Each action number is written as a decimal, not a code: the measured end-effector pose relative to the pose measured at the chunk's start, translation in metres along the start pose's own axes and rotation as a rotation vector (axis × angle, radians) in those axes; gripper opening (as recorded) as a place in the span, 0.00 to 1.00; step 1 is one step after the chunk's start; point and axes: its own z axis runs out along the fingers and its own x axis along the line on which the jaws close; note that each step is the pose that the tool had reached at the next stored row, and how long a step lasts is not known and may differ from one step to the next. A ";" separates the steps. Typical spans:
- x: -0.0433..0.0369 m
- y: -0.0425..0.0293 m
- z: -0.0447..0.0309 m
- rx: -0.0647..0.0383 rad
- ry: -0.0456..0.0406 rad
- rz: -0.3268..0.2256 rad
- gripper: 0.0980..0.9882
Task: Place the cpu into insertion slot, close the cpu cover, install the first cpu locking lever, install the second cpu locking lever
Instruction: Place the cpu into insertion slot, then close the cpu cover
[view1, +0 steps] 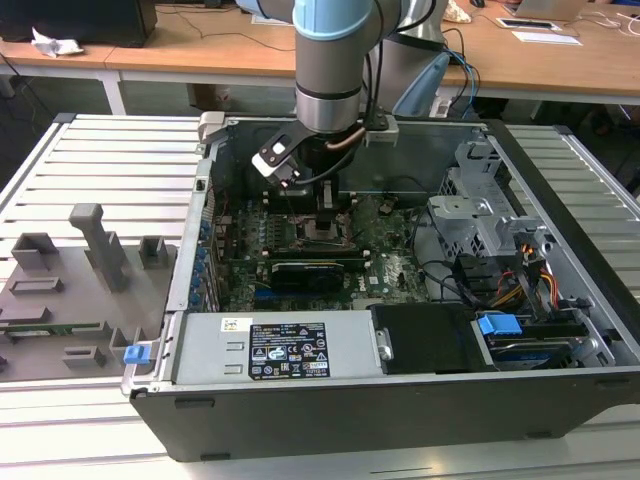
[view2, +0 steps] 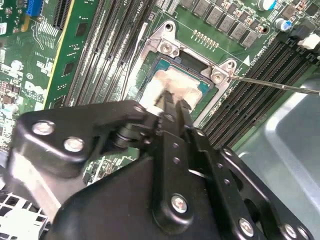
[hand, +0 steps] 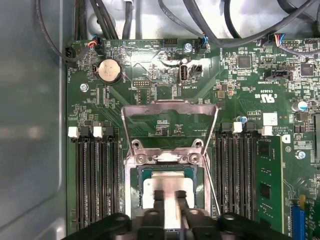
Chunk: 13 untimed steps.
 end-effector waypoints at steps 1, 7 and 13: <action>0.0000 0.0001 -0.0019 0.000 0.0000 0.000 0.08; 0.0000 0.0003 -0.0044 0.000 0.0001 0.000 0.01; 0.0000 0.0003 -0.0057 0.000 0.0001 0.000 0.01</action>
